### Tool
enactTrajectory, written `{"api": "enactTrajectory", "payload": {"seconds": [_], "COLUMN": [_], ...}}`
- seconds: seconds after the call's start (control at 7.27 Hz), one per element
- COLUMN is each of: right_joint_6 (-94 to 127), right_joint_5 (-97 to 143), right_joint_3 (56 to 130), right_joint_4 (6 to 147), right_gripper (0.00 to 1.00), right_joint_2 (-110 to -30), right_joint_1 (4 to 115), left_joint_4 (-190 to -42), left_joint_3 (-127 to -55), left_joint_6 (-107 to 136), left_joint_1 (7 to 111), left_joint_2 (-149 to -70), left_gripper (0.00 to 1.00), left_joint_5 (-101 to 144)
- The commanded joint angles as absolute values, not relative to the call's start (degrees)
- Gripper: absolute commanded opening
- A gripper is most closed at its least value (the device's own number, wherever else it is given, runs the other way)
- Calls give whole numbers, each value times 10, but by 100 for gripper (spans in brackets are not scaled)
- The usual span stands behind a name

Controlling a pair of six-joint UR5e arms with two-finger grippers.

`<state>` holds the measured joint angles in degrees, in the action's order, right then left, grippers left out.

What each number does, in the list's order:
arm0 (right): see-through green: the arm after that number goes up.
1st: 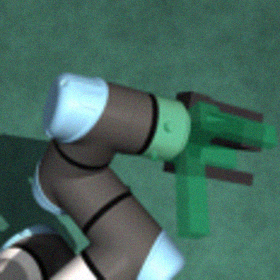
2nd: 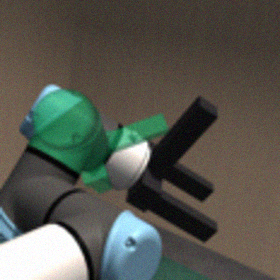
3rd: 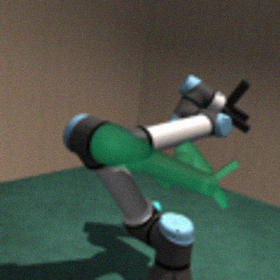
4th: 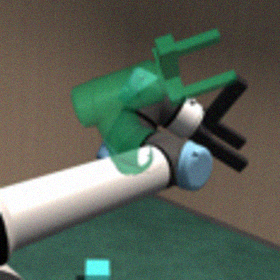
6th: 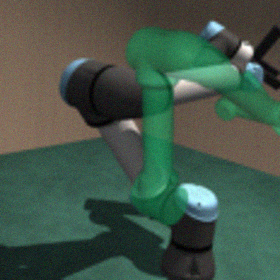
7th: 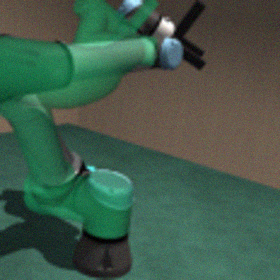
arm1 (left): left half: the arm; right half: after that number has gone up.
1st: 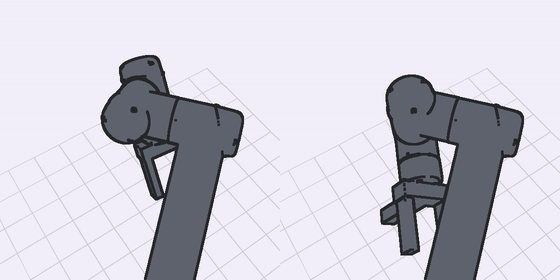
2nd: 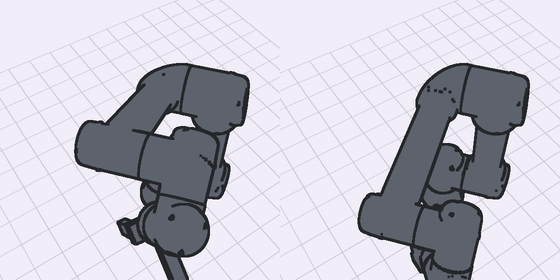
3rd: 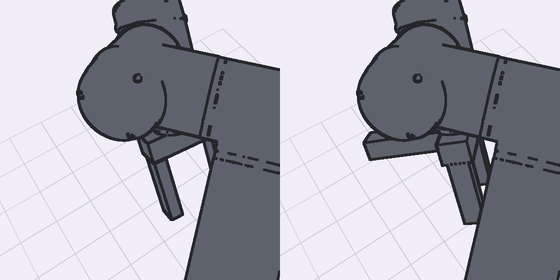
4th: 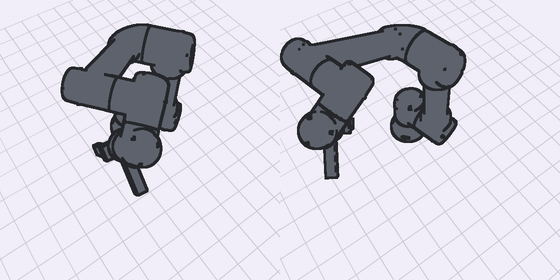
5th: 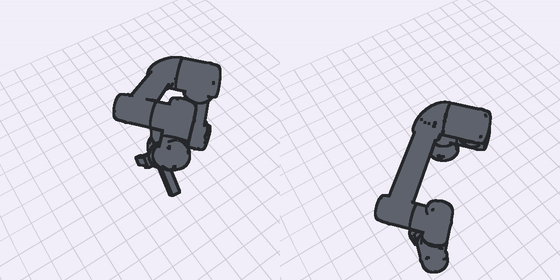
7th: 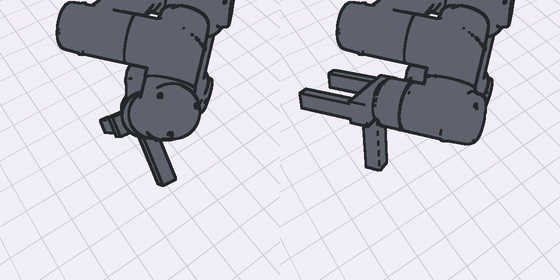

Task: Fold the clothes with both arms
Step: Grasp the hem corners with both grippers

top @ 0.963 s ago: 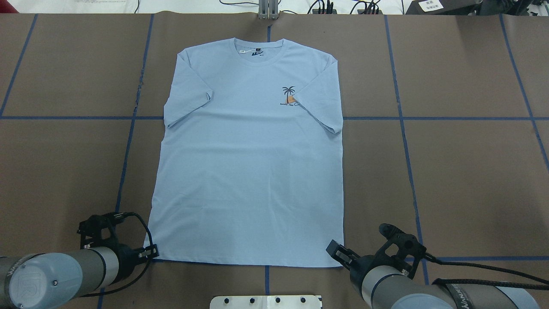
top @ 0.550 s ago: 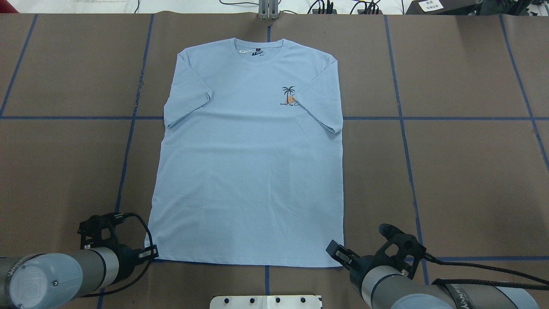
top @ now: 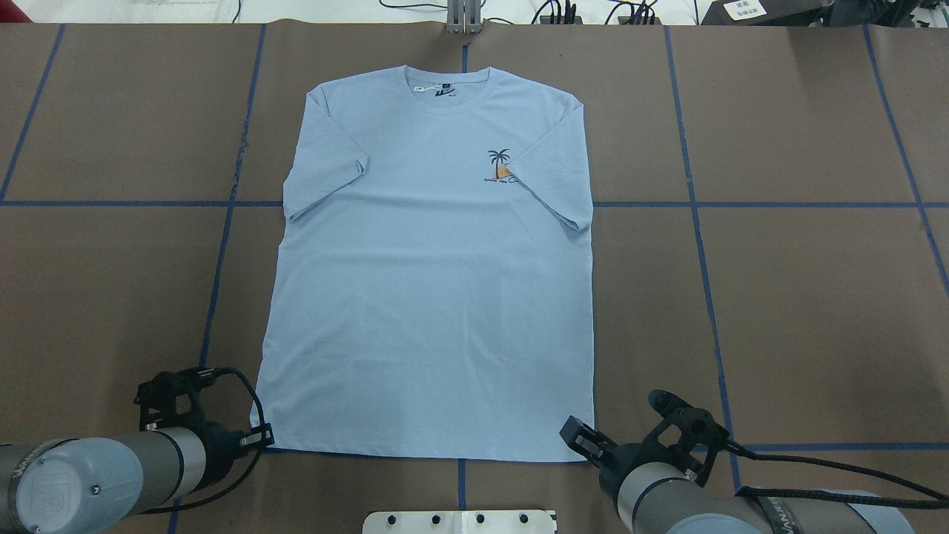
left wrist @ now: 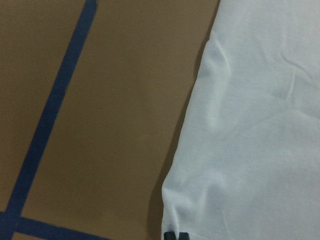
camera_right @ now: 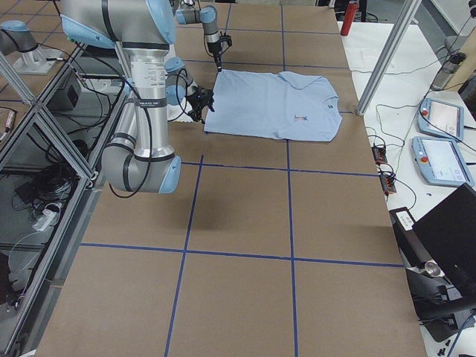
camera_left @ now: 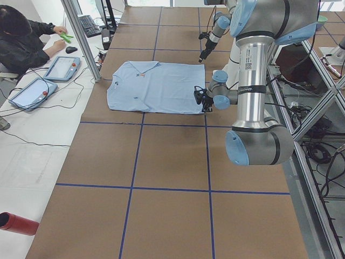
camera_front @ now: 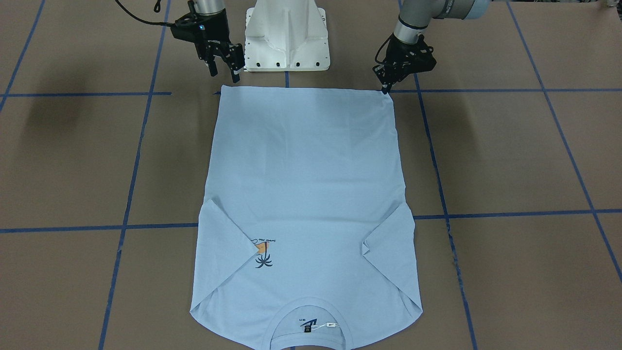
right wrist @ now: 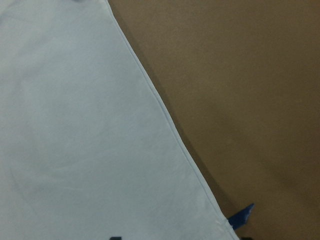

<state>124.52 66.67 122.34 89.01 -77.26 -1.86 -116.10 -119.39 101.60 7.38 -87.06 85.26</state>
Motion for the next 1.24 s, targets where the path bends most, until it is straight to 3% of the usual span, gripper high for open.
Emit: {"api": "enactTrajectory", "payload": {"seconds": [0.0, 0.83, 0.96, 1.1], "right_joint_6": [1247, 1241, 1243, 1247], "right_joint_5": [658, 660, 660, 659], "right_joint_3": [1198, 1172, 1171, 1171], "right_joint_4": [893, 894, 894, 893], "right_gripper": [65, 65, 64, 54], "right_joint_2": [-765, -770, -769, -768], "right_joint_1": [-21, -21, -23, -25], "left_joint_4": [-1161, -1162, -1162, -1162], "left_joint_3": [-1196, -1196, -1196, -1196], "left_joint_6": [1016, 1016, 1017, 1016], "left_joint_1": [74, 74, 74, 75], "left_joint_2": [-875, -875, -875, -875], "left_gripper": [0, 0, 0, 0], "left_joint_5": [853, 853, 853, 853]}}
